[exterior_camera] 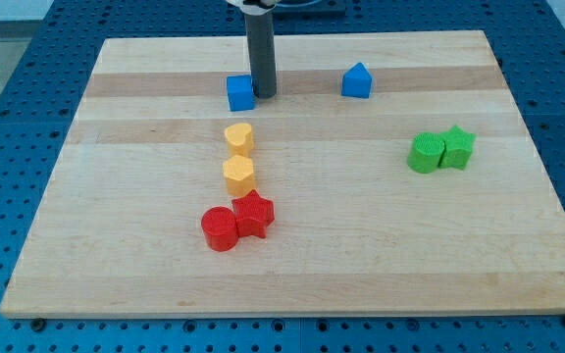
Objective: Move the cube downwards
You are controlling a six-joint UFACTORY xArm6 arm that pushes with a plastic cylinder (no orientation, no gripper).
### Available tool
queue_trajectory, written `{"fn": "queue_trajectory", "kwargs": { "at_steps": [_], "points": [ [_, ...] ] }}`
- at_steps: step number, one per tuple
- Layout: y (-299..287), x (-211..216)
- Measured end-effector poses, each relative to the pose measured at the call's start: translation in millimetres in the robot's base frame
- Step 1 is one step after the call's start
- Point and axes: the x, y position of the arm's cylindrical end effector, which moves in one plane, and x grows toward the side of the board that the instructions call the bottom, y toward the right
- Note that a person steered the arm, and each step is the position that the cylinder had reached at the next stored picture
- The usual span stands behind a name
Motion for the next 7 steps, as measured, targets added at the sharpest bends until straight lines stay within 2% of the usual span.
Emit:
{"fn": "queue_trajectory", "kwargs": {
  "at_steps": [1, 2, 4, 7],
  "points": [
    [20, -29],
    [0, -32],
    [-45, -31],
    [-54, -12]
  ]
}}
